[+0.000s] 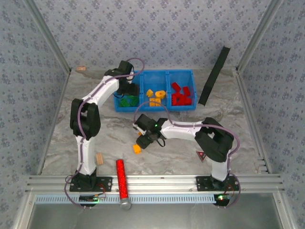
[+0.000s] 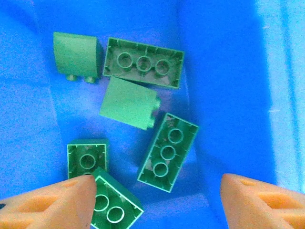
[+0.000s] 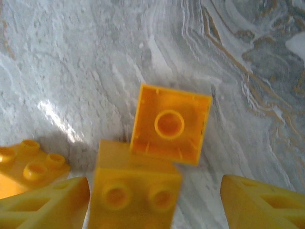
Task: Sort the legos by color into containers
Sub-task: Place the lego in the container, then pick up the lego from the bottom-center of the table.
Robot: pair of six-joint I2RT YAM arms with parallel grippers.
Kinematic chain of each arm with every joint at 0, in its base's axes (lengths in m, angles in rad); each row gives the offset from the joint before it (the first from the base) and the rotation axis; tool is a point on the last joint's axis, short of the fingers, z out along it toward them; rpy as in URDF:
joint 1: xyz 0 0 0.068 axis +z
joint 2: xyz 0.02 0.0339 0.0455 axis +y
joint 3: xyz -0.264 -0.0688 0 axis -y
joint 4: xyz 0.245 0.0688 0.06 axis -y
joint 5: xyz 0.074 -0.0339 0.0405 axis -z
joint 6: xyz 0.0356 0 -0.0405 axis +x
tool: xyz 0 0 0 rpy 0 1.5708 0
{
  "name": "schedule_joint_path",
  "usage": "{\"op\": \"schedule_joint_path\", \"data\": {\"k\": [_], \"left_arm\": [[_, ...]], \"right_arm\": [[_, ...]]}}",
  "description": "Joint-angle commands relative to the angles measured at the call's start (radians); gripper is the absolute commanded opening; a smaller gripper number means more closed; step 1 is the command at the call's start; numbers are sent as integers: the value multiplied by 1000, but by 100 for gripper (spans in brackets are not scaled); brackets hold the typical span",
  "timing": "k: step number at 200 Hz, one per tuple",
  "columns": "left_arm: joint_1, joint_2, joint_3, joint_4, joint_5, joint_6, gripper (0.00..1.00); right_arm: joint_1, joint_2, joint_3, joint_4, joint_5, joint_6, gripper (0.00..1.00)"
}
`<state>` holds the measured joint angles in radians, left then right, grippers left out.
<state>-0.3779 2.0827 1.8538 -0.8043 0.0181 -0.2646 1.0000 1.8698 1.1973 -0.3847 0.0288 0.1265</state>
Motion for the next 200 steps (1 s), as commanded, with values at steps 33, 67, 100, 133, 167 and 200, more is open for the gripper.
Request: {"op": "schedule_joint_path", "data": {"k": [33, 67, 100, 133, 167, 200], "left_arm": [[-3, -106, -52, 17, 69, -18, 73], [-3, -150, -60, 7, 75, -18, 74], [-1, -197, -58, -3, 103, -28, 74], [-1, -262, -53, -42, 108, -37, 76], [-1, -338, -58, -136, 58, -45, 77], [-9, -473, -195, -172, 52, -67, 77]], "right_arm": [[-27, 50, 47, 20, -63, -30, 69], [-31, 70, 50, 24, -88, -24, 66], [-29, 87, 51, 13, -106, -18, 58], [-27, 81, 31, 0, -92, -16, 52], [-36, 29, -43, 3, -84, 3, 42], [-85, -78, -91, 0, -89, 13, 34]]}}
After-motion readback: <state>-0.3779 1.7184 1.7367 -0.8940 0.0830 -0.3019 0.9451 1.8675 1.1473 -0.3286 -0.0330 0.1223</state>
